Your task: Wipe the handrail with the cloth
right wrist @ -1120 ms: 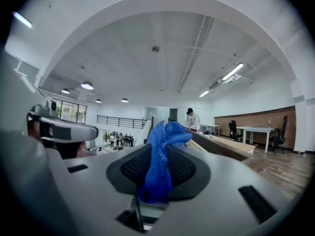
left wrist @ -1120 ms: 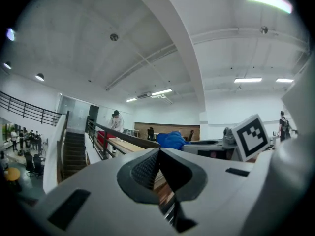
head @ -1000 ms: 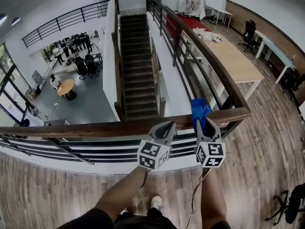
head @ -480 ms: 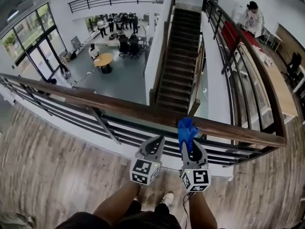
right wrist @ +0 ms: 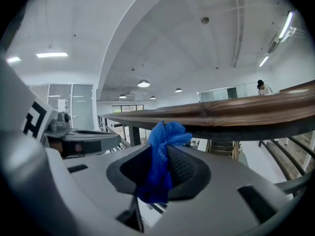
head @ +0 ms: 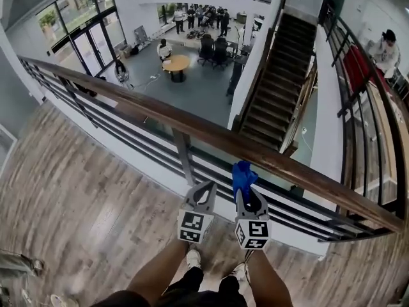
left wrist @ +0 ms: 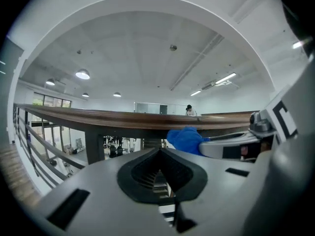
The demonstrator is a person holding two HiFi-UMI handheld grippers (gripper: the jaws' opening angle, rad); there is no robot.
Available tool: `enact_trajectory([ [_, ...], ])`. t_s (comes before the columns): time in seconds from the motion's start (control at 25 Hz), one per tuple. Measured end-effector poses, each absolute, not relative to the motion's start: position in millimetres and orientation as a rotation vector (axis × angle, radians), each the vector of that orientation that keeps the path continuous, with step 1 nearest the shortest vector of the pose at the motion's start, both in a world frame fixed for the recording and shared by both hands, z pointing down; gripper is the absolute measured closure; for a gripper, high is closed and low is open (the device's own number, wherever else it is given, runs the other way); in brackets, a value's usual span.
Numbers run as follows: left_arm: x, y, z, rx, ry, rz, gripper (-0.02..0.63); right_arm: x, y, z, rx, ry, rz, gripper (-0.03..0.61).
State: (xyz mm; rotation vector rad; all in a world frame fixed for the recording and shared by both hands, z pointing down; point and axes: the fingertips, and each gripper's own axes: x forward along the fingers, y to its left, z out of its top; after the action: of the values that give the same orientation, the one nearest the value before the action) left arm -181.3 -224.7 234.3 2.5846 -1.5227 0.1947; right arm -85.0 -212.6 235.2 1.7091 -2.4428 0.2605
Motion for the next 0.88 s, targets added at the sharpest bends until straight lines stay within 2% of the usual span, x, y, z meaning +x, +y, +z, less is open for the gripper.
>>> enact_trajectory([
  [0.28,-274.4,-283.0,273.6,2.475,-1.523,0.171,0.609,-182.0,-303.2,275.0,1.701,-2.435,0.406,0.479],
  [0.44,-320.8,-320.4,297.0,2.436,-1.568,0.233,0.609,-222.8,-348.4,298.9,1.664,-2.382,0.382,0.477],
  [0.88,-376.9,-354.5,318.6,2.401,-1.606,0.297,0.609,-290.2,-417.0,366.7,1.611,-2.231,0.448,0.477],
])
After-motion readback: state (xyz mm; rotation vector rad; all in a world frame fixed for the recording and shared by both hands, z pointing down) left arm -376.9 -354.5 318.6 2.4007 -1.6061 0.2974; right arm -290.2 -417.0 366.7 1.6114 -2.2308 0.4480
